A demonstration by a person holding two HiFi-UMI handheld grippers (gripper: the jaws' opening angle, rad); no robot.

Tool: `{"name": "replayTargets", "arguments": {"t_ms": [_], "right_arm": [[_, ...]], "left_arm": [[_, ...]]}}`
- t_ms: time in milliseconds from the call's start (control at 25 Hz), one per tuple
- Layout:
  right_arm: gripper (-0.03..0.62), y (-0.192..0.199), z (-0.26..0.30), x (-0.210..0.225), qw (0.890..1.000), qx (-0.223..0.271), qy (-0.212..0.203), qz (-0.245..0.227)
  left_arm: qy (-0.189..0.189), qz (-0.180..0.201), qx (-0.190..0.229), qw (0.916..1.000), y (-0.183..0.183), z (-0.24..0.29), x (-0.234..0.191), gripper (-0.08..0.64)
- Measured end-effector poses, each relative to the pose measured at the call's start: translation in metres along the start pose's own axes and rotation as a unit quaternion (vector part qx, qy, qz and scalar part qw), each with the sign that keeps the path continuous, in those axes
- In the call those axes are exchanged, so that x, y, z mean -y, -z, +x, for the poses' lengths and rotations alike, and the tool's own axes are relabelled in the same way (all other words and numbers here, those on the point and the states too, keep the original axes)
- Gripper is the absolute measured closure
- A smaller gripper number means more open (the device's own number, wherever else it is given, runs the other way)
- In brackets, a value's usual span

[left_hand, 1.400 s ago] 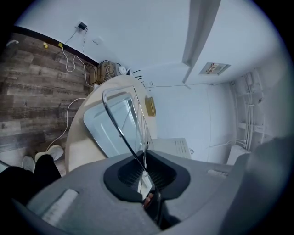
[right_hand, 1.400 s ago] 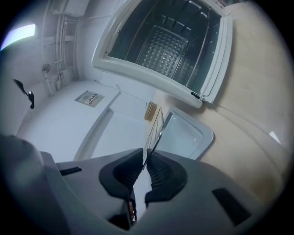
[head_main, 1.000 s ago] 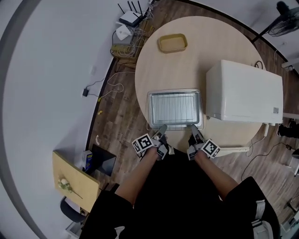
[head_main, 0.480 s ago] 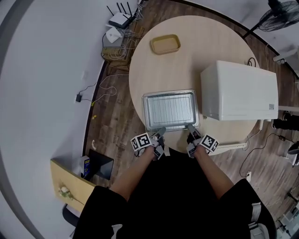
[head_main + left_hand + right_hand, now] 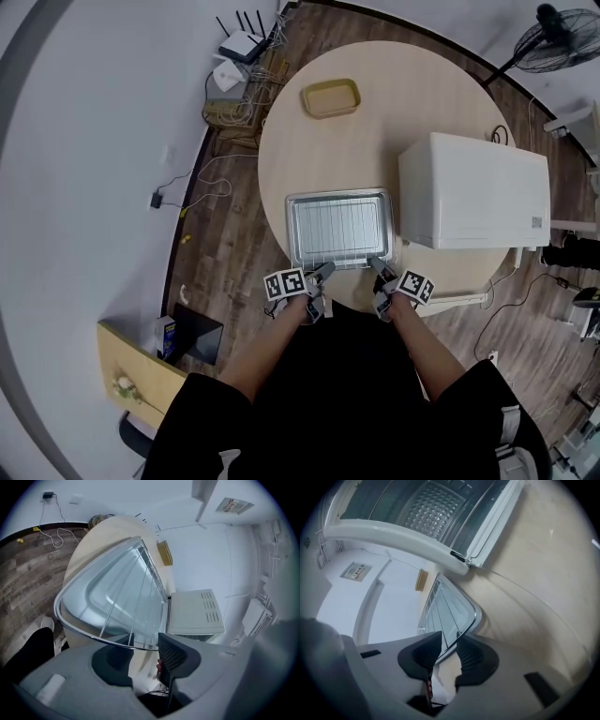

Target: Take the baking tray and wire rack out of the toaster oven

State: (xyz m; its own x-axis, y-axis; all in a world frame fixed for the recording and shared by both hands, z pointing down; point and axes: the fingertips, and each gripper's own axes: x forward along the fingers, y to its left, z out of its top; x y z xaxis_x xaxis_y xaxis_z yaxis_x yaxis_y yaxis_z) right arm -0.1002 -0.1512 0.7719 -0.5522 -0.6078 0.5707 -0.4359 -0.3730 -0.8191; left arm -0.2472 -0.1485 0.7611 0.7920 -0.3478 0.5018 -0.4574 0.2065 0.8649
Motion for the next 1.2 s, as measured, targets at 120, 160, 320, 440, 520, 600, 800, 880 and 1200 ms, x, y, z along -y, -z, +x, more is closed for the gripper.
{"name": "replayTargets", "arguments": {"t_ms": [120, 160, 320, 440, 520, 600, 800, 880, 1200], "right_arm": [[0.473, -0.003, 0.000, -0.004, 1.000, -0.007, 0.018, -0.006], [0.459, -0.004, 0.000, -0.005, 1.000, -0.008, 0.025, -0.007], [0.419, -0.007, 0.002, -0.009, 0.999, -0.006, 0.041, -0.002], [0.402, -0.008, 0.003, -0.010, 0.999, -0.005, 0.049, 0.002], [0.394, -0.007, 0.003, -0.010, 0.999, -0.007, 0.053, 0.001], [0.385, -0.004, 0.002, -0.009, 0.998, -0.013, 0.055, 0.003], [0.377, -0.003, -0.004, -0.005, 0.998, -0.012, 0.058, 0.022], [0.377, -0.003, -0.009, -0.004, 0.998, -0.007, 0.059, 0.028], [0.371, 0.000, -0.004, -0.006, 0.998, -0.027, 0.058, 0.007]], "left_arm": [[-0.011, -0.007, -0.011, 0.9999, -0.001, 0.002, 0.003, 0.393], [-0.015, -0.010, -0.015, 0.9997, 0.000, 0.002, 0.003, 0.388], [-0.032, -0.021, -0.034, 0.9987, 0.002, -0.001, 0.001, 0.375], [-0.040, -0.020, -0.048, 0.9978, 0.002, -0.004, -0.002, 0.359], [-0.039, -0.021, -0.053, 0.9976, 0.004, -0.009, -0.003, 0.350], [-0.036, -0.025, -0.048, 0.9979, 0.004, -0.013, -0.005, 0.347], [-0.025, -0.039, -0.026, 0.9986, 0.001, -0.021, -0.005, 0.345], [-0.020, -0.045, -0.023, 0.9985, 0.003, -0.025, -0.004, 0.347], [-0.007, -0.064, 0.016, 0.9978, -0.006, -0.036, -0.004, 0.347]]}}
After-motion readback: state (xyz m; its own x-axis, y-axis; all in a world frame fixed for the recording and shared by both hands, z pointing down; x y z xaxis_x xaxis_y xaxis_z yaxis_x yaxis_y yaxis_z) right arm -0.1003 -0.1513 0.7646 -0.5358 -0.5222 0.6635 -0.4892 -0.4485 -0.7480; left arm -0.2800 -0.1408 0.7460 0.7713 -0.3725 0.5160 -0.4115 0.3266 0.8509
